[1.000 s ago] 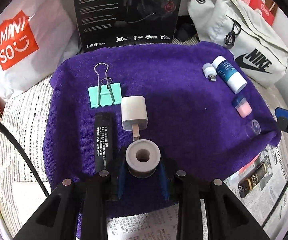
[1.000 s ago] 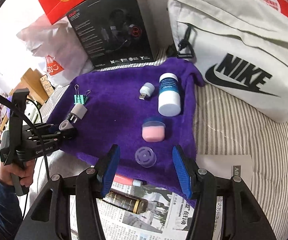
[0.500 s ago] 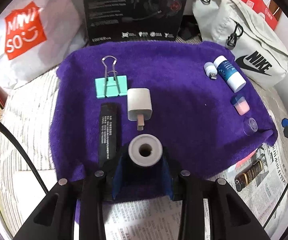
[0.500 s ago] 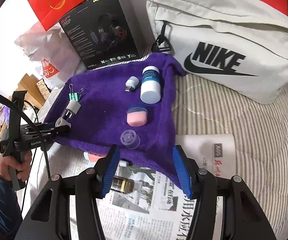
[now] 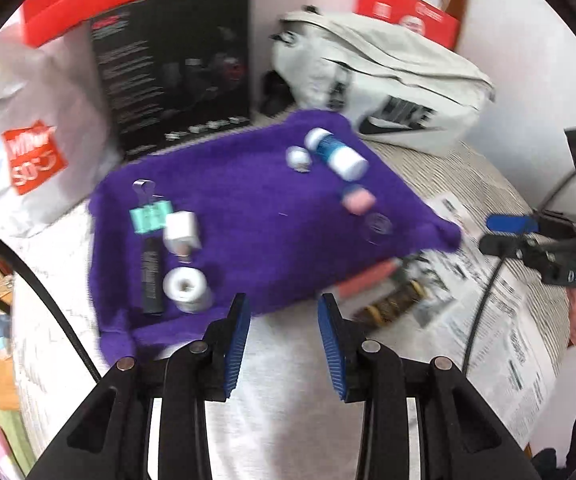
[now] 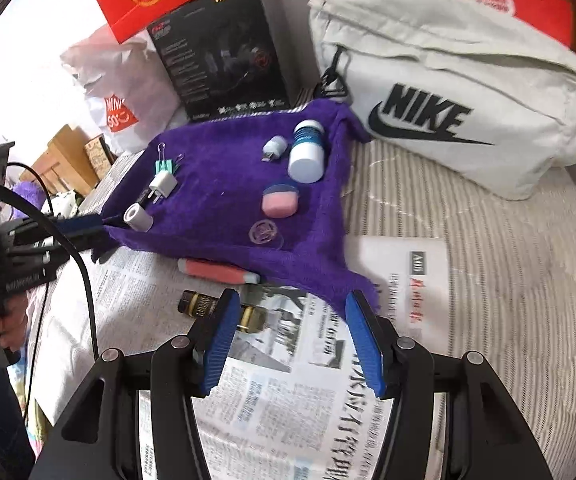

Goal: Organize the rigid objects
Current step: 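Lower the tape roll onto the towel beside the plug and open the left tool, then grasp the pink-white tube on the newspaper with the left tool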

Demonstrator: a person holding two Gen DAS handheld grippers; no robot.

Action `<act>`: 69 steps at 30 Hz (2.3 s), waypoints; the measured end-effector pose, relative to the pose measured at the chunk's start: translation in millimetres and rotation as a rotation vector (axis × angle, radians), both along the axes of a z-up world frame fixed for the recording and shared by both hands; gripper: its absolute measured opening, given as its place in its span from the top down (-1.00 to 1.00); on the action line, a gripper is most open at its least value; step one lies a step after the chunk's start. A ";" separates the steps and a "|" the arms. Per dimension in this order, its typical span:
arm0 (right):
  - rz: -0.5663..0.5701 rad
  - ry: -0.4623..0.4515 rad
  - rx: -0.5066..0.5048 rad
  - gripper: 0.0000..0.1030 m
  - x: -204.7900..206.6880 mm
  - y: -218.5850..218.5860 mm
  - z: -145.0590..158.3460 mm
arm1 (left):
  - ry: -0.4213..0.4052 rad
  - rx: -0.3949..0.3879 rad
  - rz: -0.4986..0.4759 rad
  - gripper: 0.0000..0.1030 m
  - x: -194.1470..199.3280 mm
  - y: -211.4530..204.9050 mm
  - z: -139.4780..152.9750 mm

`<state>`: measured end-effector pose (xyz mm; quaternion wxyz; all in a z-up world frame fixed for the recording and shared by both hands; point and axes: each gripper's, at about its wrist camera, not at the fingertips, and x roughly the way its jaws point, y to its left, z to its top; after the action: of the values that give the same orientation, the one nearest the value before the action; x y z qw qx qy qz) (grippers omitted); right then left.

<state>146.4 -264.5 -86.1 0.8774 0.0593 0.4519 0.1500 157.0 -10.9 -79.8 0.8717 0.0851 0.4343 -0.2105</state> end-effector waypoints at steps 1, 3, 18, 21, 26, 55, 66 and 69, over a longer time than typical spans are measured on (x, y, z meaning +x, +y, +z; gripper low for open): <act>-0.009 -0.001 0.022 -0.07 -3.3 -4.9 -0.1 | 0.003 -0.003 -0.014 0.35 -0.8 -5.9 -2.7; -0.015 -0.005 0.033 -0.07 -7.2 -9.8 -1.3 | 0.013 0.004 -0.032 0.35 -0.9 -16.0 -7.4; -0.060 0.070 0.026 -0.07 -24.1 -47.0 -36.2 | 0.108 -0.027 -0.052 0.35 24.8 -43.7 -55.5; -0.059 0.084 0.027 -0.07 -23.8 -48.2 -42.3 | 0.122 -0.040 -0.057 0.35 30.5 -47.5 -60.6; -0.043 0.100 0.031 -0.07 -23.1 -45.8 -48.3 | 0.127 -0.070 -0.092 0.40 32.4 -50.1 -62.2; -0.052 0.126 0.048 -0.07 -22.6 -52.7 -56.7 | 0.046 0.154 -0.299 0.38 30.0 -115.4 -62.8; -0.044 0.127 0.037 -0.09 -28.2 -46.3 -55.2 | 0.064 0.132 -0.178 0.68 8.4 -72.9 -61.0; -0.033 0.125 0.034 -0.09 -28.9 -40.1 -55.5 | 0.076 0.130 -0.118 0.68 -0.9 -46.5 -61.2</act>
<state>117.5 -304.6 -141.6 0.8487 0.0907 0.5021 0.1391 156.2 -57.4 -141.0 0.8335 0.1587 0.4738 -0.2359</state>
